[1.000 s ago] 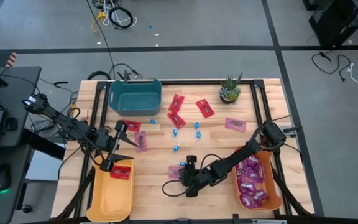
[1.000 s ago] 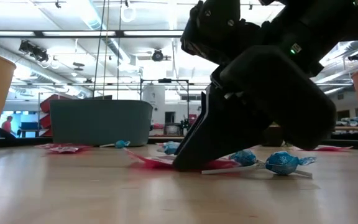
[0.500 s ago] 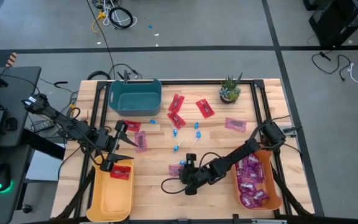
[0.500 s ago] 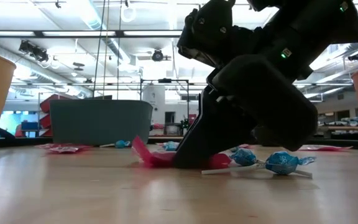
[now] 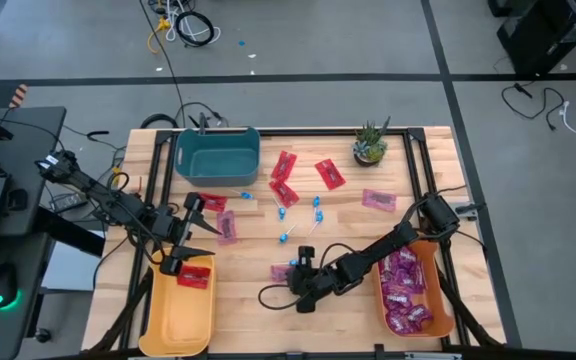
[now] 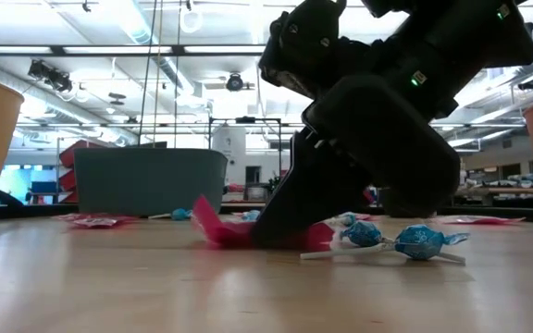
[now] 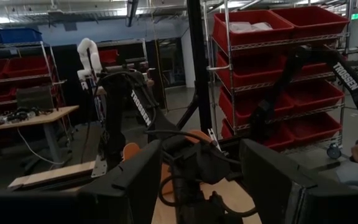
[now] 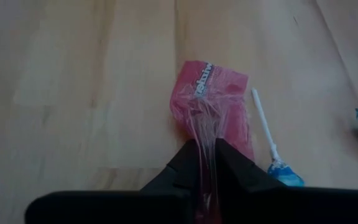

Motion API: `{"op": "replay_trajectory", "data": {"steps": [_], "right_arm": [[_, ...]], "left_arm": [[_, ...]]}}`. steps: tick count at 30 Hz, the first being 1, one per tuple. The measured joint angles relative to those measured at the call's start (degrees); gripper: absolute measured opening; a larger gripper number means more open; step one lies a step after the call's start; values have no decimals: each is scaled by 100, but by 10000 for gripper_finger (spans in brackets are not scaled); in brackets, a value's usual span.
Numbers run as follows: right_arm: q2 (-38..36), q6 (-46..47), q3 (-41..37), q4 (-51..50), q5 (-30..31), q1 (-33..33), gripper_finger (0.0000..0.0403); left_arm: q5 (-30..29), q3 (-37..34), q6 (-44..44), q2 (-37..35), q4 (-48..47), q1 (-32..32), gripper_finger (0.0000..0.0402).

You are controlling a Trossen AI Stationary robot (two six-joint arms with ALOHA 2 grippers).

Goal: Sort candy
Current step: Put the red candy into the yellow bin

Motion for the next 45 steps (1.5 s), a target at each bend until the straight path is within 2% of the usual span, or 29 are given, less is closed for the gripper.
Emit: {"op": "replay_trajectory", "data": {"steps": [10, 27, 41, 45], "right_arm": [[0, 61, -4, 162, -47, 1, 18], [-2, 34, -7, 589, -44, 3, 17], [-4, -348, -4, 1501, -47, -187, 16], [-4, -561, -2, 1881, -101, -306, 16]], "left_arm": [[0, 0, 0, -2, 23, -1, 218], [0, 0, 0, -8, 240, -1, 218], [0, 0, -31, -15, 314, -1, 218], [2, 0, -352, -78, 321, -1, 218]]}}
